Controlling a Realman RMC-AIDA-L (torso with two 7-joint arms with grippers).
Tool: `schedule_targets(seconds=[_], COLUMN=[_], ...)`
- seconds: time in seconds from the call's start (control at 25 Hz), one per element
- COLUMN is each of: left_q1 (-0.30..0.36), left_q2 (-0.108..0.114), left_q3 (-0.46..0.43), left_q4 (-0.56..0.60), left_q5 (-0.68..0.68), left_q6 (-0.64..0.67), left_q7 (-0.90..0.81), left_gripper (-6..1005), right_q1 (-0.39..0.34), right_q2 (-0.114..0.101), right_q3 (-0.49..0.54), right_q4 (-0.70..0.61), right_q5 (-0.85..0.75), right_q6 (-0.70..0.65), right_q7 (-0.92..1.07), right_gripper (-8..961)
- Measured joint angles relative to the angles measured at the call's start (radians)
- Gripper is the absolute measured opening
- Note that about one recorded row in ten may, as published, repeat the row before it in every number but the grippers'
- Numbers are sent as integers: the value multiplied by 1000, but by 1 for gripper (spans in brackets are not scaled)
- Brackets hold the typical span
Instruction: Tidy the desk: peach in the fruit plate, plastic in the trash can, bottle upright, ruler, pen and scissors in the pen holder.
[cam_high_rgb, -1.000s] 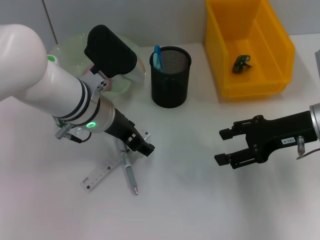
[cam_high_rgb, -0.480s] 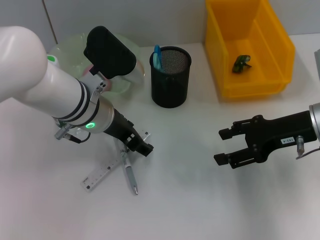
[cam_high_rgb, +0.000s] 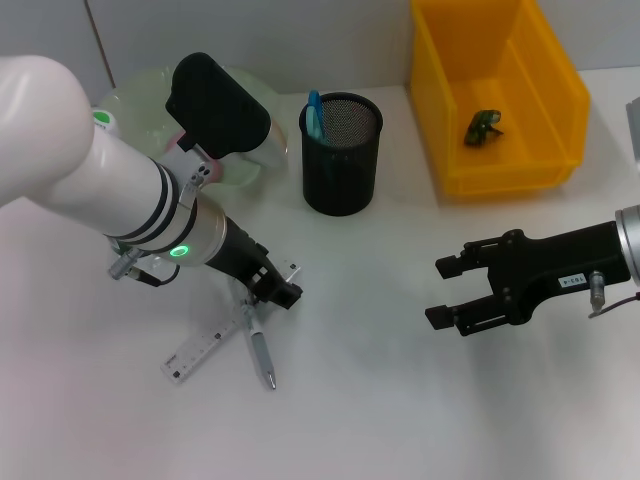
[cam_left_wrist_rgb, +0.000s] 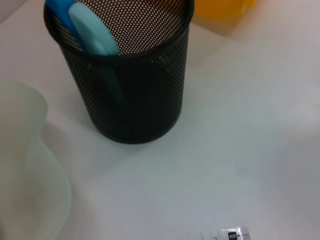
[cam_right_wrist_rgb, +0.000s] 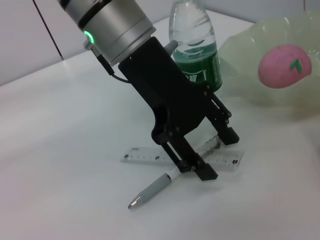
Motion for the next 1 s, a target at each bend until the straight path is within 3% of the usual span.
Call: schedule_targets(seconds=[0.08, 0.28, 1.0], left_q1=[0, 0, -4], left_q2=[0, 0, 0], left_q3=[0, 1, 2], left_q4=[-1, -3, -30], left_q5=[0, 0, -6], left_q6=[-2, -4, -16], left_q7=[0, 0, 29], left_gripper=[822, 699, 625], right_q1=[0, 4, 18], right_q2=[1, 4, 13], right_q3=[0, 0, 0], right_q4=[0, 0, 2], right_q5=[0, 0, -21], right_q6=[1, 2, 15], right_q7=[0, 0, 9], right_gripper=[721, 718, 707])
